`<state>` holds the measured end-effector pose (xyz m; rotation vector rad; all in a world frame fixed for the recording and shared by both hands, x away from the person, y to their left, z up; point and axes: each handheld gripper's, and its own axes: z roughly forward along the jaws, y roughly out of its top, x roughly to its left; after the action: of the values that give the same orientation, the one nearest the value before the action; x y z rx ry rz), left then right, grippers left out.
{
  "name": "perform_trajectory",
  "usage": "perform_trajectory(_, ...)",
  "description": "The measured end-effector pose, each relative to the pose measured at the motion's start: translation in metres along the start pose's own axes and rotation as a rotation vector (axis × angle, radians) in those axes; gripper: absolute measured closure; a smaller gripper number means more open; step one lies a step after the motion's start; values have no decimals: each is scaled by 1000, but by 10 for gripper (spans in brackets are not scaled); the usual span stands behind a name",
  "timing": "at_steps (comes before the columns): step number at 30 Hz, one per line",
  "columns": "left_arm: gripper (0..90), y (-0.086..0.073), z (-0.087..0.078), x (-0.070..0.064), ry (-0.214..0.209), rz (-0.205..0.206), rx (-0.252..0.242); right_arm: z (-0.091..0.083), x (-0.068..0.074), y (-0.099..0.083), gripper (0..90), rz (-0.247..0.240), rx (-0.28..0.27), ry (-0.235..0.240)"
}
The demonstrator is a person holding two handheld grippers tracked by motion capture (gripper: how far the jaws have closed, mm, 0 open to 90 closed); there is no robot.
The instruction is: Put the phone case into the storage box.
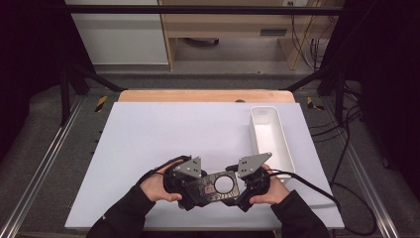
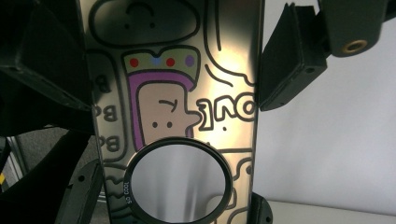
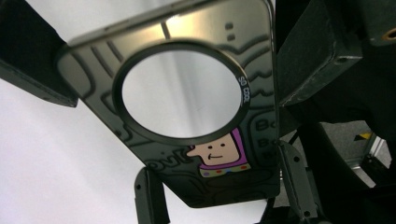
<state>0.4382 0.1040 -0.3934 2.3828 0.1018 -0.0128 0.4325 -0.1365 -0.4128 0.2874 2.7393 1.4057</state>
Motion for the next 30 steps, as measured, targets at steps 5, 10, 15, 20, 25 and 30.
perform_trajectory(5,116,0,2,0,-14,11,-2,3,1,0,37,-6,5,23)
perform_trajectory(10,116,-1,3,0,-21,20,1,5,1,-1,48,-14,6,40)
perform_trajectory(15,116,-3,3,0,-30,23,-2,5,2,-2,56,-29,6,42)
perform_trajectory(20,116,-6,3,1,-37,29,-14,5,3,-2,65,-44,-9,42)
perform_trajectory(25,116,-8,4,1,-39,41,-14,5,1,-2,78,-37,-7,57)
perform_trajectory(30,116,-10,6,2,-48,49,-12,4,2,-2,91,-39,-5,64)
